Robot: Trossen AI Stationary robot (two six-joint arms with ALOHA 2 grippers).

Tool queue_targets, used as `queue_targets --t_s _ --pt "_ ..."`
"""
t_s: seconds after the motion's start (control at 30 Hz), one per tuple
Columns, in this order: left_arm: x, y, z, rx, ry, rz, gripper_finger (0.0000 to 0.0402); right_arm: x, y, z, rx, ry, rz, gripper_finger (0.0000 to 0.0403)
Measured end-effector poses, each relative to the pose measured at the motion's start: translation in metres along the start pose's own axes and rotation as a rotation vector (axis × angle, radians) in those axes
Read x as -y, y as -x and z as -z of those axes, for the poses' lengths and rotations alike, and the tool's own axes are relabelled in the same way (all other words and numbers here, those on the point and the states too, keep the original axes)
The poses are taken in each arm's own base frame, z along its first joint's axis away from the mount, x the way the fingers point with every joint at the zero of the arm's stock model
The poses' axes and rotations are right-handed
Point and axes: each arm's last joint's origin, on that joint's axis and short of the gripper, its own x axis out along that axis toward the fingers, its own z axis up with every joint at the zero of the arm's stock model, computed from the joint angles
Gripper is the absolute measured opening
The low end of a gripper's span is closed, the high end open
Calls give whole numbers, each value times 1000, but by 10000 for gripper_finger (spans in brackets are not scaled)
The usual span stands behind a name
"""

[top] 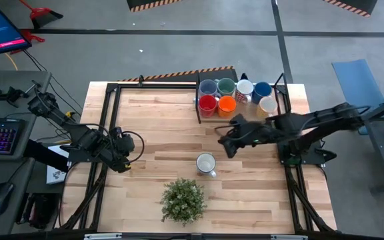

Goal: Place coffee mugs
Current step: Put the blue patterned mug on the shelf

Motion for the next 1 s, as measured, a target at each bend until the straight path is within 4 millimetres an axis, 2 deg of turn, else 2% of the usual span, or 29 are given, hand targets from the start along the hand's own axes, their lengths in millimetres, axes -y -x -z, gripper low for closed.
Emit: queue_targets --t_s 0.2,0.27,0.43,0.57,0.67,0.83,1.0 --pt "0 0 0 -1 -1 0 0 -10 -50 14 -118 84 41 83" --pt "0 0 0 0 -1 -1 0 -17 -60 13 -133 136 48 83" --pt "0 0 0 0 -1 0 0 -36 -71 1 -119 263 93 83" --pt "0 0 0 0 -1 0 0 -43 -75 -3 -161 340 180 83" --pt "0 0 0 0 0 0 0 -39 -85 3 -231 365 254 83" --pt "0 0 0 0 0 0 0 -30 -101 18 -345 297 300 83" --pt "0 0 0 0 0 0 0 -29 -107 22 -373 256 311 83"
